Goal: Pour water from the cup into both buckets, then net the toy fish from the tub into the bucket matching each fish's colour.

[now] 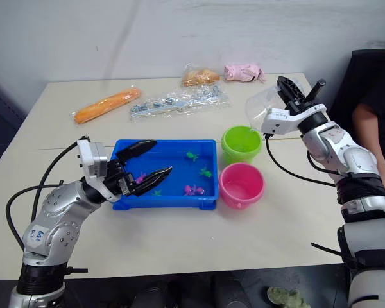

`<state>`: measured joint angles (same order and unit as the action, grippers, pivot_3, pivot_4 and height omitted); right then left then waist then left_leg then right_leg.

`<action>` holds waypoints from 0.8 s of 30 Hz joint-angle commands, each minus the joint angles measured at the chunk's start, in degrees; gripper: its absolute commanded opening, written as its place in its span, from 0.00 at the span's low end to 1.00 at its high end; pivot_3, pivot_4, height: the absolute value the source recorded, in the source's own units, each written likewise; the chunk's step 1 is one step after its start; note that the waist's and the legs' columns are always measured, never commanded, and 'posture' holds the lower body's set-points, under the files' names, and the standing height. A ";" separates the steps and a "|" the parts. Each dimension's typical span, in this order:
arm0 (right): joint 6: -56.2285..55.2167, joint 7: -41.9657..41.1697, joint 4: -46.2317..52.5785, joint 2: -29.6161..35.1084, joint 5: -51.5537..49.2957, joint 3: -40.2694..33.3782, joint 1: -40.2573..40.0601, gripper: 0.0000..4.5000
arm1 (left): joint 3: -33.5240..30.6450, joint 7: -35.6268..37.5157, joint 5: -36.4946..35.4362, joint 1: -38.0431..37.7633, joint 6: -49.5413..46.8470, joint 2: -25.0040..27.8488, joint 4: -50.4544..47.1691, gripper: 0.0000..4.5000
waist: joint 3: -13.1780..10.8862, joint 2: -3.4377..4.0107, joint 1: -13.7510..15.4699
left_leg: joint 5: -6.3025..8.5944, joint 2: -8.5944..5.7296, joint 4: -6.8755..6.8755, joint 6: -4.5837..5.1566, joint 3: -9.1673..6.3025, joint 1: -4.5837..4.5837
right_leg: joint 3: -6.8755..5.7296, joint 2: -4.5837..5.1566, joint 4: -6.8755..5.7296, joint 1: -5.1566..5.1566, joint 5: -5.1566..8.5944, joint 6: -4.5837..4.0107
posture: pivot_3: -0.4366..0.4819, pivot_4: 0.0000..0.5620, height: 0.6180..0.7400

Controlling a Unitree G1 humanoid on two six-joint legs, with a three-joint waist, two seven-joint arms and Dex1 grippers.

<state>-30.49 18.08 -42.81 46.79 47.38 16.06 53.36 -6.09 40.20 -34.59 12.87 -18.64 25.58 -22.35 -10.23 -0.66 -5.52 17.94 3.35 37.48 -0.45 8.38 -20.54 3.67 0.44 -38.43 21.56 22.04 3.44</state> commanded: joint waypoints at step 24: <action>25.88 -32.20 12.43 -9.23 -56.42 -30.94 -13.32 0.04 | -1.14 4.14 -3.09 -0.29 -0.82 3.01 -2.83 1.00 | -0.01 -0.01 0.52 | 0.00 0.03 0.14 0.01 -0.05 -0.01 | -0.03 0.00 -0.14 -0.06 0.00 0.00 | 0.48 0.27 1.00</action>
<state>-9.44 -12.62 -34.12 37.30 -3.10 -10.47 40.69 -6.27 43.18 -36.04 12.79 -19.26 27.85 -22.46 -10.23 -0.67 -5.01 17.93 3.40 37.61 -0.44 8.32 -20.55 3.63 0.43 -38.56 21.49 22.04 3.44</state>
